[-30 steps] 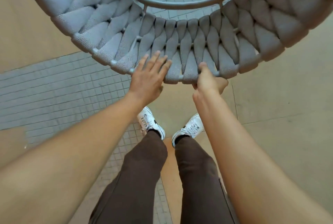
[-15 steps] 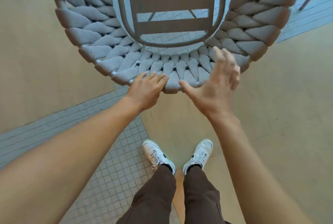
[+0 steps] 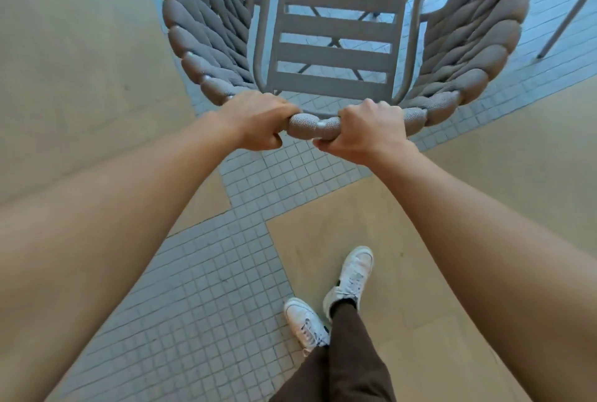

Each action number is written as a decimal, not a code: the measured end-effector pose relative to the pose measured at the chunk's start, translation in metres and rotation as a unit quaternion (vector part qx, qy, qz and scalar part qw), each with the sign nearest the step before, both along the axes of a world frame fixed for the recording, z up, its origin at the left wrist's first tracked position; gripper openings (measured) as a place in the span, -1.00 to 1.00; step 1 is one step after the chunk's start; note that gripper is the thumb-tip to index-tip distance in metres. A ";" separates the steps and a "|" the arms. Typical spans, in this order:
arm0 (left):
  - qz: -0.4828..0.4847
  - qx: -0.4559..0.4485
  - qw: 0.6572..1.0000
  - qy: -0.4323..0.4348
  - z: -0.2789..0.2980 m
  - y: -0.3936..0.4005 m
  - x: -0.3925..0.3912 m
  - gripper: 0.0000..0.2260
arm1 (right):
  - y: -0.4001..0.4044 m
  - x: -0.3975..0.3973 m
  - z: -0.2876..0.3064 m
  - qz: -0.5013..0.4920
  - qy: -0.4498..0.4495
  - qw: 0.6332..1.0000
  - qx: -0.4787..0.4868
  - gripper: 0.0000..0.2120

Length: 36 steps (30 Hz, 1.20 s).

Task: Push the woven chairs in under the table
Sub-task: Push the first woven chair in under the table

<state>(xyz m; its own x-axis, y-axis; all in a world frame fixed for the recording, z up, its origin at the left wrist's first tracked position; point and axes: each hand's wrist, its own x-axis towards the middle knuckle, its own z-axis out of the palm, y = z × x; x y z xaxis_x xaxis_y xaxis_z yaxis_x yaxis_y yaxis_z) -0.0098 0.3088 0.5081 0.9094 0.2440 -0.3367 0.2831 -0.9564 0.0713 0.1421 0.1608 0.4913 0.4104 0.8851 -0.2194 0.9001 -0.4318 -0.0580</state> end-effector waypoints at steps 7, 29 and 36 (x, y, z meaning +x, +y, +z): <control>0.022 0.049 0.999 -0.012 0.008 0.048 0.049 -0.76 | 0.057 0.036 0.006 -0.036 0.002 0.999 -0.022 -0.35; -0.045 0.068 0.996 -0.037 0.002 0.187 0.110 -0.71 | 0.176 0.085 0.008 -0.055 0.001 0.998 -0.018 -0.44; -0.086 0.062 0.993 -0.056 -0.002 0.233 0.124 -0.73 | 0.213 0.093 0.009 -0.100 -0.011 0.994 -0.043 -0.35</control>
